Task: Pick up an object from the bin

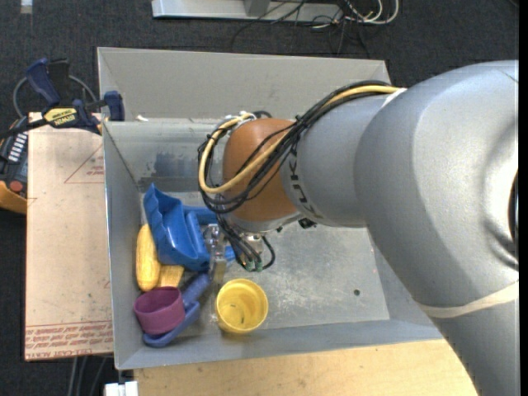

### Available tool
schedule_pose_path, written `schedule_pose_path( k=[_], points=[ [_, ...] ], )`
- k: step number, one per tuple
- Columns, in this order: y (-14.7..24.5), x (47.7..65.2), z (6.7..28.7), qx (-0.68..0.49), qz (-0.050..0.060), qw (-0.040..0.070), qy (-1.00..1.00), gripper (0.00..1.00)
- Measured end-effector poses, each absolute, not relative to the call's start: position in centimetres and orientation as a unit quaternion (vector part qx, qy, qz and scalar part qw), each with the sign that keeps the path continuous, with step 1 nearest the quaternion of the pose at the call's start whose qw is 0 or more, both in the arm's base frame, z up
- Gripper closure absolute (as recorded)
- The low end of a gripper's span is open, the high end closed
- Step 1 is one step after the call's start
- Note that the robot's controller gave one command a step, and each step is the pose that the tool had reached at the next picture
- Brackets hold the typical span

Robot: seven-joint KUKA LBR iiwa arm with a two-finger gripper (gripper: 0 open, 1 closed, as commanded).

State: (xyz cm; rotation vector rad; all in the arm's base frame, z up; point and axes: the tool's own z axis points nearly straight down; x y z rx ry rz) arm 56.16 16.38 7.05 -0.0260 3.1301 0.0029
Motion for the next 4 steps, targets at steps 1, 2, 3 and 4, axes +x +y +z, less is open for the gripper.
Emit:
schedule_pose_path(
  k=[1, 2, 3, 4],
  points=[
    [15.7, 56.4, 15.3, -0.01, 0.001, 0.004, 1.0, 1.0],
    [14.6, 57.6, 13.3, -0.012, 0.002, 0.008, 1.0, 1.0],
    [14.5, 56.7, 10.2, -0.006, 0.001, 0.003, 1.0, 1.0],
    [14.5, 57.2, 18.9, -0.028, 0.001, 0.006, 1.0, 1.0]
  ],
)
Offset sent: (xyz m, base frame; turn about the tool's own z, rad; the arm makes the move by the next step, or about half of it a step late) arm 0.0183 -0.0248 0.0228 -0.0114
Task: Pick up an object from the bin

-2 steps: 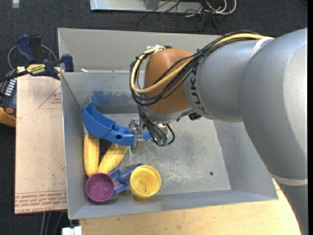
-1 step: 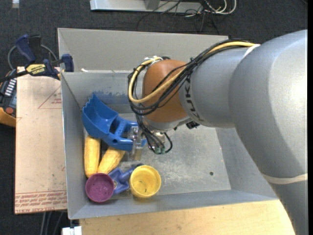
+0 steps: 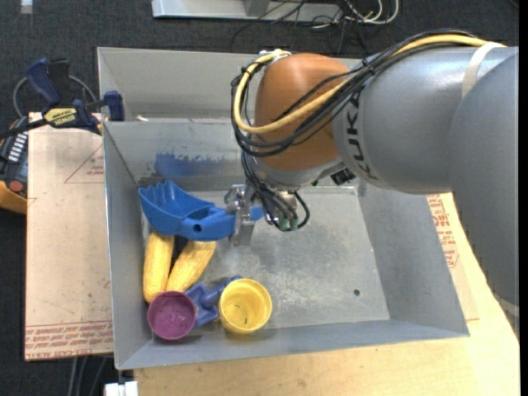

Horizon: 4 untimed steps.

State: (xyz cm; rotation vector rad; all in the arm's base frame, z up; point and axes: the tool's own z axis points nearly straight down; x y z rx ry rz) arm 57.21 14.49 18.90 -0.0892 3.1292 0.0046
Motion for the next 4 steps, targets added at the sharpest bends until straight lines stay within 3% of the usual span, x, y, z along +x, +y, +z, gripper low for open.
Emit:
schedule_pose_path(
  k=[1, 2, 3, 4],
  points=[
    [21.9, 60.8, 7.7, -0.031, 0.002, 0.0, 1.0, 1.0],
    [21.9, 60.8, 7.6, -0.031, 0.001, 0.0, 1.0, 1.0],
    [21.4, 60.6, 15.0, -0.057, 0.001, -0.002, 0.998, 1.0],
    [21.4, 61.3, 15.5, -0.061, 0.003, -0.001, 0.998, 1.0]
  ],
)
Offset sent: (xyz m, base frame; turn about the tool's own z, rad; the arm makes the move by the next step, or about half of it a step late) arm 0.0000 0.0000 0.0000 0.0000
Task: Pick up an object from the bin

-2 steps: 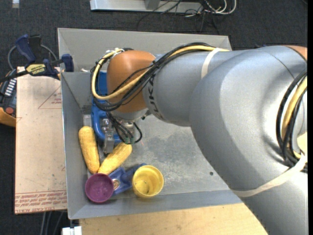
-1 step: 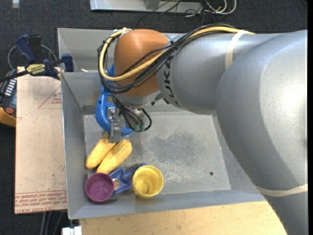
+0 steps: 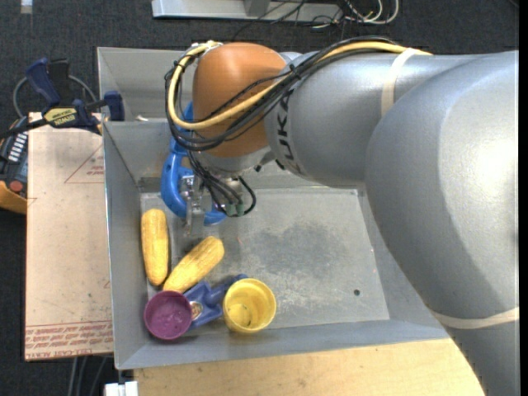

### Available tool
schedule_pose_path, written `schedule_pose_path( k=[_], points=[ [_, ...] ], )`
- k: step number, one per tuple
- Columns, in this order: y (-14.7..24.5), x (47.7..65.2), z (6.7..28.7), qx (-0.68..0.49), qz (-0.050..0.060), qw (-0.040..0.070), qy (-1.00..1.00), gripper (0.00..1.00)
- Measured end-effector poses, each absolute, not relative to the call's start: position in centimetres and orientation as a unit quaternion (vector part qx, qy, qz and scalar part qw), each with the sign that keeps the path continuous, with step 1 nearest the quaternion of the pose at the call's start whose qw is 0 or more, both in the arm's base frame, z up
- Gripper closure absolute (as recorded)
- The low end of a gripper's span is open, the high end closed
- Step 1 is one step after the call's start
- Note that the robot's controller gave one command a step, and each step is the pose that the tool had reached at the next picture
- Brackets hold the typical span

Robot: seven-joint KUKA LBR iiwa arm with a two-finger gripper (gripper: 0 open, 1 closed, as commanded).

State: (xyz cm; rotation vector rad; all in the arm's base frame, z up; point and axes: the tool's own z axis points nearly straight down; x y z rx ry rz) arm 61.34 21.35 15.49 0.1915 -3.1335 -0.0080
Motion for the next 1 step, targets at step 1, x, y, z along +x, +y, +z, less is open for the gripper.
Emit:
schedule_pose_path(
  k=[1],
  points=[
    [17.27, 60.33, 8.33, -0.003, -0.001, 0.006, -1.0, 1.0]
  ],
)
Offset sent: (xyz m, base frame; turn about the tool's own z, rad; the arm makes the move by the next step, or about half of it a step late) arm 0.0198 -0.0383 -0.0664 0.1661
